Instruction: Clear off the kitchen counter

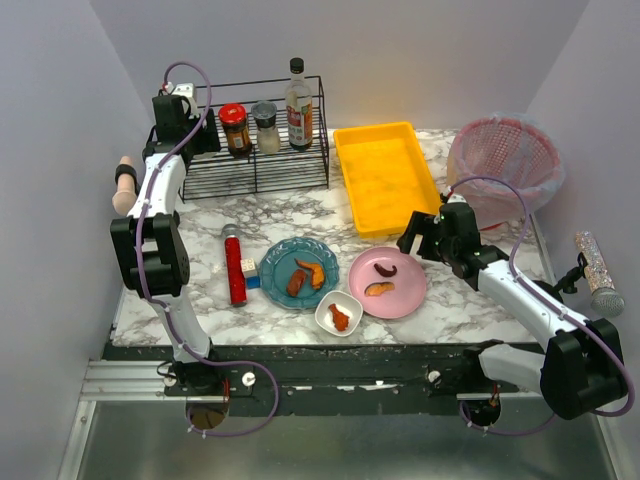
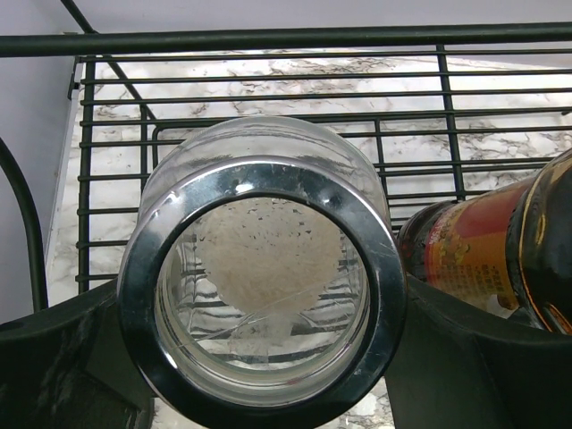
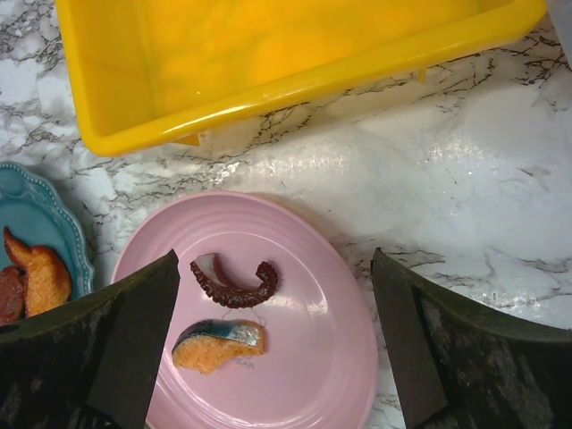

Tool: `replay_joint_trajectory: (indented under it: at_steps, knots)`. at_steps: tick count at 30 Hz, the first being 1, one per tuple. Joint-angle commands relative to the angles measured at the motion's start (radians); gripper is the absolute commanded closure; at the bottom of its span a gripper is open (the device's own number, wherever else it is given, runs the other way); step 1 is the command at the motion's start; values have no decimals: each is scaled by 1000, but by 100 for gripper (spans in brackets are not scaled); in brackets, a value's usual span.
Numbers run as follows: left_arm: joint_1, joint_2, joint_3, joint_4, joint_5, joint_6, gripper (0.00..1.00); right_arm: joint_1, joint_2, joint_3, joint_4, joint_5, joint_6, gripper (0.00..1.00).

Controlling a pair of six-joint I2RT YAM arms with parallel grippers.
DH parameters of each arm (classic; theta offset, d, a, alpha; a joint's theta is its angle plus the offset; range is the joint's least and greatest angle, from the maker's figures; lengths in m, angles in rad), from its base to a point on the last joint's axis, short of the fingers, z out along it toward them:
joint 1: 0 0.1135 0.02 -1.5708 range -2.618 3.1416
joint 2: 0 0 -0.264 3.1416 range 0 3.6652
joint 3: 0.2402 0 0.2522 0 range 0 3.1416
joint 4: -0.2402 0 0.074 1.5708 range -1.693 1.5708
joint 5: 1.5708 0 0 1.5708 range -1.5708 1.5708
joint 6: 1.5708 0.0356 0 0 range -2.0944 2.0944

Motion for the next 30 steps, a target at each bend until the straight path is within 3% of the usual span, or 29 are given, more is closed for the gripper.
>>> replay_joint_trajectory:
  at_steps: [1, 4, 9, 26, 30]
  knots:
    - [10, 18, 23, 11, -20, 0, 51, 5, -14, -9, -13, 3, -8, 4]
    - [9, 24, 28, 3, -29, -5, 37, 5, -14, -9, -13, 4, -7, 4]
    - [8, 19, 33, -3, -32, -6, 27, 5, -10, -6, -14, -2, -5, 4]
    - [8, 8, 60, -29, -33, -11, 1, 5, -16, -8, -16, -17, -15, 4]
    - [9, 4, 68, -38, -41, -16, 1, 5, -17, -9, -16, -20, -21, 4]
